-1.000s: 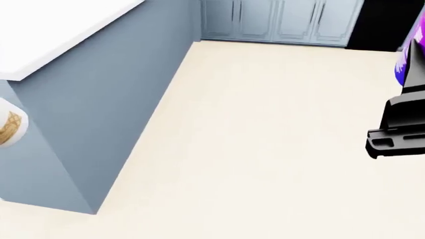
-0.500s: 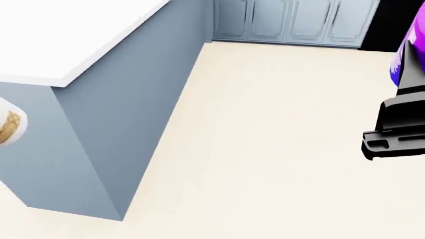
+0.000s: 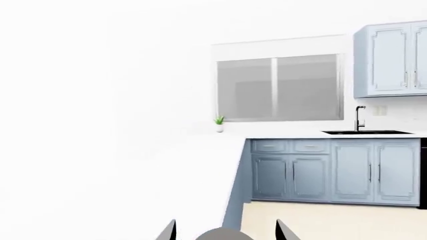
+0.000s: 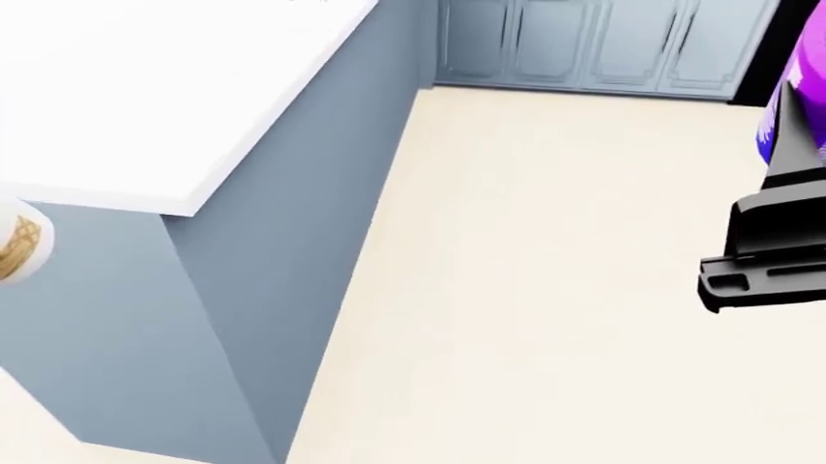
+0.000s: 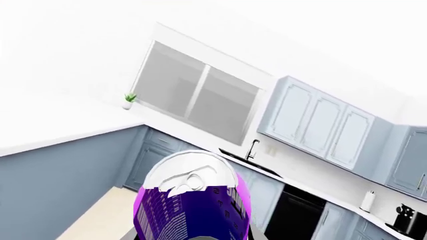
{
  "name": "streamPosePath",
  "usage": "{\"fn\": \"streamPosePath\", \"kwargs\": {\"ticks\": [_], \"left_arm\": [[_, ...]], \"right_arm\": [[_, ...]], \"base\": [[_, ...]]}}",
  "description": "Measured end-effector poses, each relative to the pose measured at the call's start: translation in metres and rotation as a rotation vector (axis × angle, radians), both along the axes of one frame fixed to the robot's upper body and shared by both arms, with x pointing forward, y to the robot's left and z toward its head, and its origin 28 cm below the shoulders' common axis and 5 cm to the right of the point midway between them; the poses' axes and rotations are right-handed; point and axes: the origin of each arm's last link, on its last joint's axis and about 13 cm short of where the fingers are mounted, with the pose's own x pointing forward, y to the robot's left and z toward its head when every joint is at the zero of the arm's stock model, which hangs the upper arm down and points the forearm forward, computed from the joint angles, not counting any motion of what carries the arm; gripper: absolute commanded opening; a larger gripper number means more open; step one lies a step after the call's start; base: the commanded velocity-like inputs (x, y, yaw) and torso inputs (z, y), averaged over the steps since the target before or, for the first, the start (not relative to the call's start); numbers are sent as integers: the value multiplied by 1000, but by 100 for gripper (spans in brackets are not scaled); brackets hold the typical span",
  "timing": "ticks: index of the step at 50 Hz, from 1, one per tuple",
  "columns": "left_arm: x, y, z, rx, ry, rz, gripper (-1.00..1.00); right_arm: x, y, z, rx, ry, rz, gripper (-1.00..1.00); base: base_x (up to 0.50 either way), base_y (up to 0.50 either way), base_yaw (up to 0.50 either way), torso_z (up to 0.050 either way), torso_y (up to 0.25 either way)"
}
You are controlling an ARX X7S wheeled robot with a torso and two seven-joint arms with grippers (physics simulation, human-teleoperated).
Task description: Move the drinks to the dining counter.
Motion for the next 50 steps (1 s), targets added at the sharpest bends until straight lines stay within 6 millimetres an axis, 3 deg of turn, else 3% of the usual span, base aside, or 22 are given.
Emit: {"fn": "streamPosePath", "kwargs": {"ticks": [12,50], "left_arm": [[0,1,0,-2,1,4,-100],[0,0,-1,-2,1,3,-100]], "right_arm": [[0,0,0,39,-7,51,-100],[-2,1,0,-23,-39,19,-100]], "base": [[-162,369,0,1,3],[-493,-70,0,0,1]]}}
